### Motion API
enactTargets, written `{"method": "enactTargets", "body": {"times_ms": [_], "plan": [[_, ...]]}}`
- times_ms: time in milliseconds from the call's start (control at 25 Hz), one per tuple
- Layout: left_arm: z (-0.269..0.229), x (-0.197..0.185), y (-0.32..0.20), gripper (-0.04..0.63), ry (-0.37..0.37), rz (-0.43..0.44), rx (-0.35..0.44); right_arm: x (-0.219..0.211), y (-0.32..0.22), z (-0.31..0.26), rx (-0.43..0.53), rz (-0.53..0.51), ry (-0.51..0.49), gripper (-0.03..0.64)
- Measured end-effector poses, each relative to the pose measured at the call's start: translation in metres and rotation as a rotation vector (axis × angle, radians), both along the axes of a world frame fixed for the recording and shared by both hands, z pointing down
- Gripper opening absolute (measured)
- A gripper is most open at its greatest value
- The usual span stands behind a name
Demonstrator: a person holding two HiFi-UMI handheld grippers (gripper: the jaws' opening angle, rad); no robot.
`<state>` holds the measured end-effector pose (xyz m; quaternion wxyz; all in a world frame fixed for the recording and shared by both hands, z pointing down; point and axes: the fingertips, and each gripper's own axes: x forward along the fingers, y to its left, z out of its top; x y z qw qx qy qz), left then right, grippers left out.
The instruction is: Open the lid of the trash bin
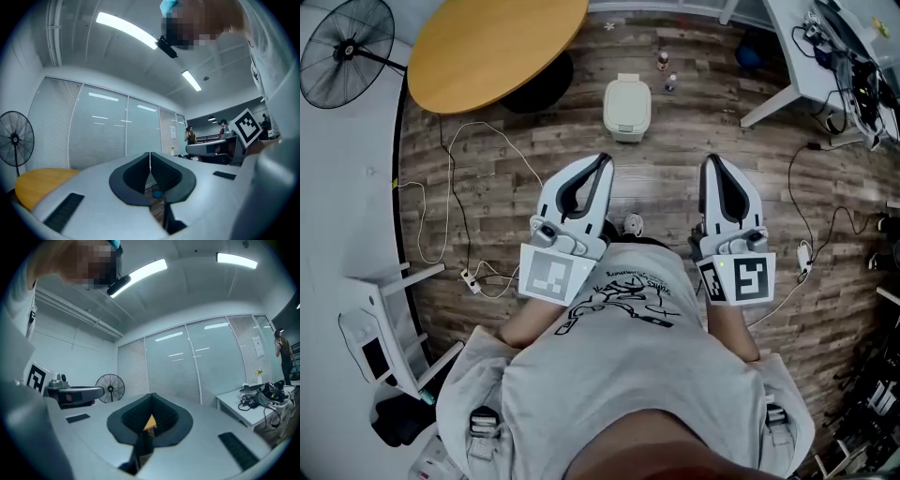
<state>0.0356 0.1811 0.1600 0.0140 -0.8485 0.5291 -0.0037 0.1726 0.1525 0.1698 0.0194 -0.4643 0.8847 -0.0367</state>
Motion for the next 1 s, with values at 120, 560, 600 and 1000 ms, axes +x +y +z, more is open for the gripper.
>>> {"method": "enactTargets", "body": {"times_ms": [120, 560, 600, 1000], "plan": [[0.003, -0.003, -0.014, 0.023, 0.001, -0.002, -0.007, 0.000, -0.013, 0.000, 0.004, 0.011, -0.004, 0.006], [0.010, -0.021, -0.077, 0.023, -0.001, 0.001, 0.007, -0.003, -0.074, 0.010, -0.002, 0.056, 0.011, 0.006], [0.010, -0.024, -0.085, 0.023, 0.001, 0.001, 0.006, -0.009, -0.081, 0.010, -0.001, 0.047, 0.016, 0.006], [0.004, -0.080, -0.168, 0.023, 0.020, -0.011, 0.012, -0.058, -0.171, -0.001, 0.019, 0.052, 0.048, 0.006]]}}
